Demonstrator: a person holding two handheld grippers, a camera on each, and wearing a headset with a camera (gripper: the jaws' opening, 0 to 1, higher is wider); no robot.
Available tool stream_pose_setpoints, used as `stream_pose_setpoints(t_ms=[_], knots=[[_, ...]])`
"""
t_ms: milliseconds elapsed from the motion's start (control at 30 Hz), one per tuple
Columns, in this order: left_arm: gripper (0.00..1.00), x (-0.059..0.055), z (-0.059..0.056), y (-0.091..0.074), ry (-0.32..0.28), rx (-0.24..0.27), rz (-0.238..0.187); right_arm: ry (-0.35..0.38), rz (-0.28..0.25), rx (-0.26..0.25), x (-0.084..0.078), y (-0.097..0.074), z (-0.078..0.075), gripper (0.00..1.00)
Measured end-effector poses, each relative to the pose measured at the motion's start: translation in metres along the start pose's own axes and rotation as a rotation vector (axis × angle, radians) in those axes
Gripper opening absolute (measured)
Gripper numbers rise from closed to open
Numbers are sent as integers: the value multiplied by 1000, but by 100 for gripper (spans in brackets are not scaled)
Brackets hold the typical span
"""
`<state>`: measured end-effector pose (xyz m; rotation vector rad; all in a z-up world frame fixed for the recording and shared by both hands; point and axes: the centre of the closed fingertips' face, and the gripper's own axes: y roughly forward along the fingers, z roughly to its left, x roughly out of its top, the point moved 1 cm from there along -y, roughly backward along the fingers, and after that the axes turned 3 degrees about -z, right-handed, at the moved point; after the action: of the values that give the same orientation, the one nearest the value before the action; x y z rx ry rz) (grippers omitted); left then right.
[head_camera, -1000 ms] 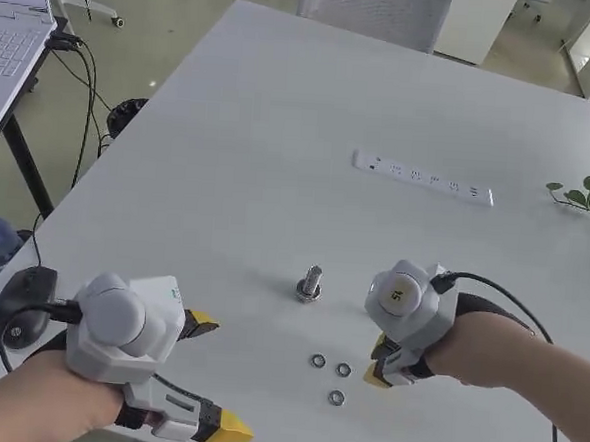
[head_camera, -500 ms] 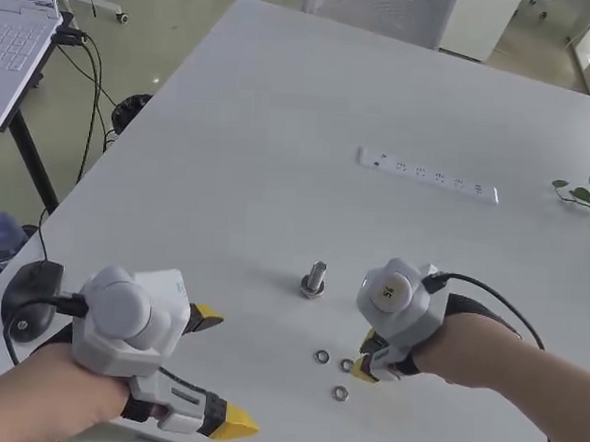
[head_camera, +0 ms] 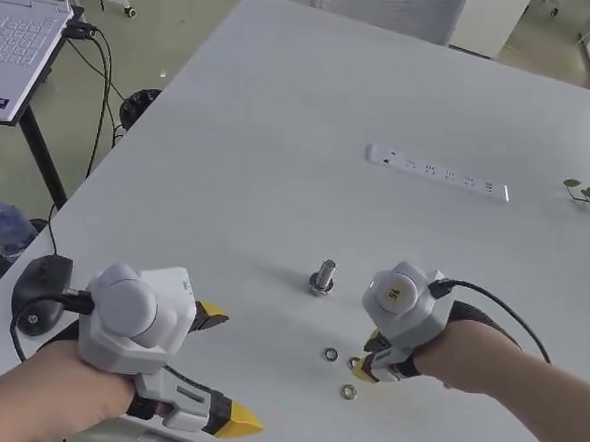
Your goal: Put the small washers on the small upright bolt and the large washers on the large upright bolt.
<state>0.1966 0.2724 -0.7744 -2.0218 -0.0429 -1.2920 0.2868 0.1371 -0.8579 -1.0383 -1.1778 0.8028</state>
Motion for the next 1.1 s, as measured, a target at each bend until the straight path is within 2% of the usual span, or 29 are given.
stream_pose_setpoints(t_ms=[367,533,600,933,1100], knots=[[82,-2,4,-4,-5,7,1,-11,-5,-24,-3,9,-2,24],[82,-2,3,-4,-6,6,2,-55,1,-48,-4,10,-2,23],[82,-3,3,-4,-5,6,4,-50,-5,-53,-3,9,-2,23],[82,-2,1,-2,-5,3,-2,-53,-21,-59,-4,9,2,18],[82,-2,0,-2,-5,4,-2,-63,-11,-61,-4,9,2,16]])
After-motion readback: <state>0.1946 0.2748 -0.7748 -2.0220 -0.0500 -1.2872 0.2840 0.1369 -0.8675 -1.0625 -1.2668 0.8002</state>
